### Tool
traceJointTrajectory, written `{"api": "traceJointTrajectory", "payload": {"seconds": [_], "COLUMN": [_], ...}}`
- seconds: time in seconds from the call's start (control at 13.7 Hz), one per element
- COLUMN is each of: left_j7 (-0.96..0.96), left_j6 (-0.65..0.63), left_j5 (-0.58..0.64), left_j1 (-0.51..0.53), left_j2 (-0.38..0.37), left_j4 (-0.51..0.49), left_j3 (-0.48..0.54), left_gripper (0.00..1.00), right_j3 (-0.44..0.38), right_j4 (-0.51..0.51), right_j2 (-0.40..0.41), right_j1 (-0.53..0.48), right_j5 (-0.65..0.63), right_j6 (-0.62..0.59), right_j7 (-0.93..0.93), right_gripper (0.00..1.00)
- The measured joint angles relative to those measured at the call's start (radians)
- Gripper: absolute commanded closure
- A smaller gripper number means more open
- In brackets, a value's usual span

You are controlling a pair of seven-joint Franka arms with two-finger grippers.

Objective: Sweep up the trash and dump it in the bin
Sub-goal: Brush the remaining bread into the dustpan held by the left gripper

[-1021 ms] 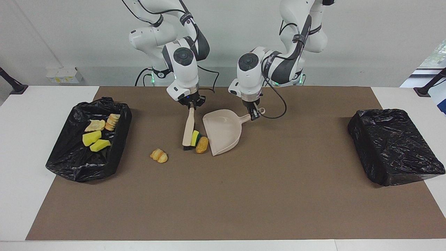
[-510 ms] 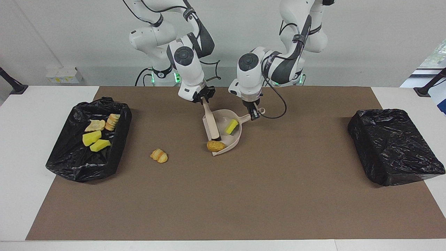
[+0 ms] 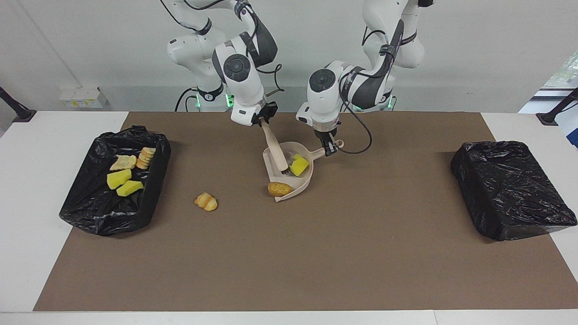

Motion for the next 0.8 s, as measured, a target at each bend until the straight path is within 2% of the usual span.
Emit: {"api": "traceJointTrajectory", "payload": {"seconds": [0.51,0.8], "left_j7": [-0.191,-0.195], "left_j6": [0.042,0.040], "left_j5": [-0.039,-0.040], "left_j1": [0.000,-0.001], "left_j2": [0.004,0.004], "left_j4": [-0.006,-0.011], "left_j3": [0.000,-0.003], "left_gripper": [1.00,1.00], "right_j3": [-0.005,-0.003], "right_j4": [-0.016,-0.058], "right_j2": [0.050,0.121], "right_j1": [-0.227,-0.245], "right_j5": [-0.235,-0.307], "right_j6": [0.187,0.331], "right_j7": [-0.001,0.044], "right_gripper": [1.00,1.00]}}
